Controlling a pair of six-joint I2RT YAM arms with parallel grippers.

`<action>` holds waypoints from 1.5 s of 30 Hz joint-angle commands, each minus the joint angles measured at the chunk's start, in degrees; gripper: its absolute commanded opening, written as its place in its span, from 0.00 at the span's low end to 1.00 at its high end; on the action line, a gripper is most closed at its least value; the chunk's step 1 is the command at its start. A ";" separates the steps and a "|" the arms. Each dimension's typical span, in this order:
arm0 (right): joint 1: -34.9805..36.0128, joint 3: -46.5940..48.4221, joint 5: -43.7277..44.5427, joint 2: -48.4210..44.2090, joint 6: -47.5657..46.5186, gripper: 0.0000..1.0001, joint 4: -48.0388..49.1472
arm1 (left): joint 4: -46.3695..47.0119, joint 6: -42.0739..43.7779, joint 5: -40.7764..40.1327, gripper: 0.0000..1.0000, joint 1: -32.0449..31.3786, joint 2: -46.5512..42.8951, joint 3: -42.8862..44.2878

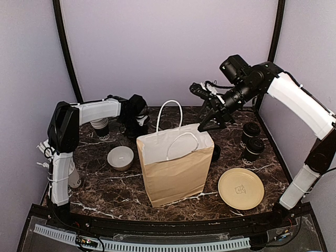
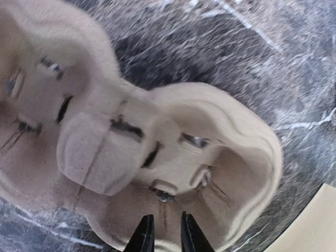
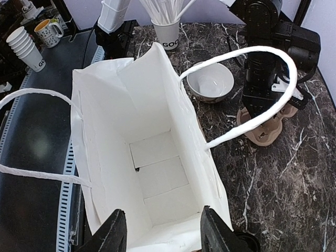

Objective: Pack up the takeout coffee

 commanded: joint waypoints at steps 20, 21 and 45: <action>-0.40 -2.29 -0.08 -0.65 0.36 0.48 1.45 | -5.50 -1.11 -12.81 0.45 4.49 -7.91 4.32; -0.30 -2.33 -0.11 -0.62 0.33 0.48 1.42 | -4.26 -3.34 -12.93 0.47 4.49 -8.43 3.57; -0.90 -8.57 0.40 -4.36 0.11 0.46 3.99 | 2.04 -6.65 -18.79 0.10 9.32 3.03 9.42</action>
